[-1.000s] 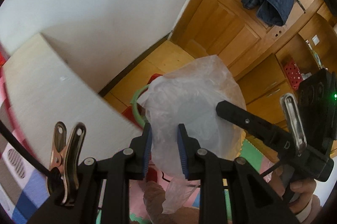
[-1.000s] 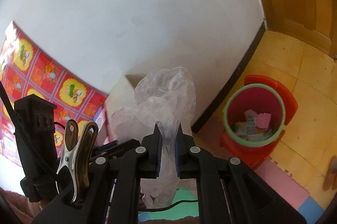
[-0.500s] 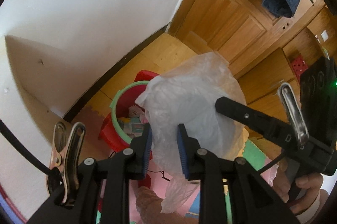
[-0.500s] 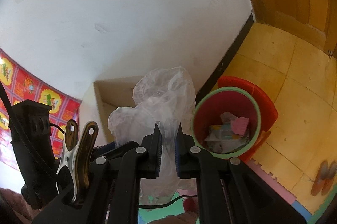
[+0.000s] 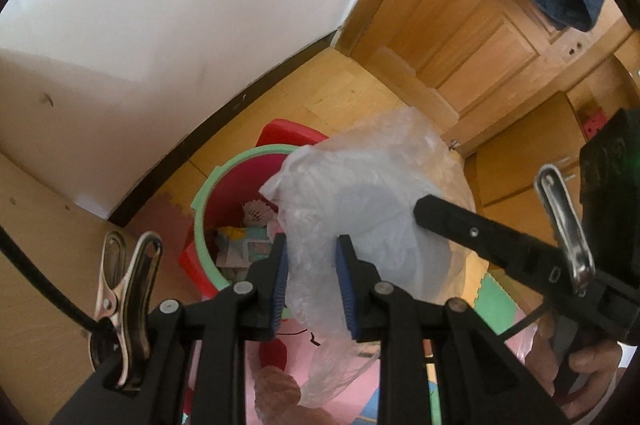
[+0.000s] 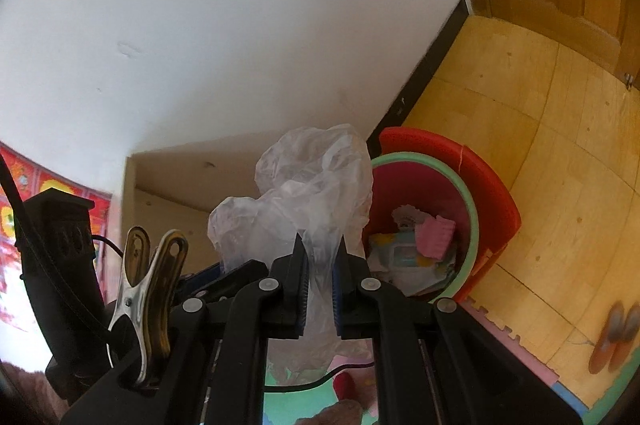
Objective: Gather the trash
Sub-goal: 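Carry the clear plastic bag with both tools over the red bucket, then open the left tool over the bucket while the right tool holds the bag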
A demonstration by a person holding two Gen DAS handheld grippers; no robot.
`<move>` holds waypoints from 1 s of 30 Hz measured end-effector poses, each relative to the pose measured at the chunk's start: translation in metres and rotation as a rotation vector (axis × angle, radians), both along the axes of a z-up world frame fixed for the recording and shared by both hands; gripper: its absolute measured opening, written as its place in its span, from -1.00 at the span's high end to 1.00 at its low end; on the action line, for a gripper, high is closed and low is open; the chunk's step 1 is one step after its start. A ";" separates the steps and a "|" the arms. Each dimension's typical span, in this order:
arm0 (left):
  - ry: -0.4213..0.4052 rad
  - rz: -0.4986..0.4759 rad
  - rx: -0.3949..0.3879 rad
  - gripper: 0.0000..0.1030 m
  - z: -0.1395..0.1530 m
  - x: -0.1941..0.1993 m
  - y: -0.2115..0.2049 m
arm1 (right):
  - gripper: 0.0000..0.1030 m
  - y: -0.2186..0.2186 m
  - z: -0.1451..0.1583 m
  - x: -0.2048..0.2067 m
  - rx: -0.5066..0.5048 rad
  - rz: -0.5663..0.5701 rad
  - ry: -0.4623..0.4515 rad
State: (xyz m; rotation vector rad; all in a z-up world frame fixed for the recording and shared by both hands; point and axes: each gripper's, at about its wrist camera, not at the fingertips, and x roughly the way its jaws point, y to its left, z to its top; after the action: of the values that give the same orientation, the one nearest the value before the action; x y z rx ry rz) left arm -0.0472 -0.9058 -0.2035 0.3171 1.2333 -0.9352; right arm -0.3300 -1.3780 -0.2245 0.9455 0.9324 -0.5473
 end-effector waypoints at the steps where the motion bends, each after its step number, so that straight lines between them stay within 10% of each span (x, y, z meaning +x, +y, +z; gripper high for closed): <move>1: -0.003 0.001 0.005 0.53 -0.007 0.000 -0.002 | 0.78 -0.004 -0.008 0.000 0.005 0.002 0.007; 21: 0.025 0.017 0.054 0.54 -0.048 0.016 -0.033 | 0.78 -0.031 -0.067 0.014 0.034 0.025 0.106; 30: 0.027 0.039 0.078 0.19 -0.039 0.012 -0.036 | 0.63 -0.031 -0.063 0.008 0.015 0.031 0.137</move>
State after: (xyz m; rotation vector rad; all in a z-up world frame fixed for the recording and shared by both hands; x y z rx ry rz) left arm -0.0352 -0.9423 -0.2422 0.3418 1.2991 -0.8619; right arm -0.3218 -1.4087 -0.2877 0.9145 1.0737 -0.5844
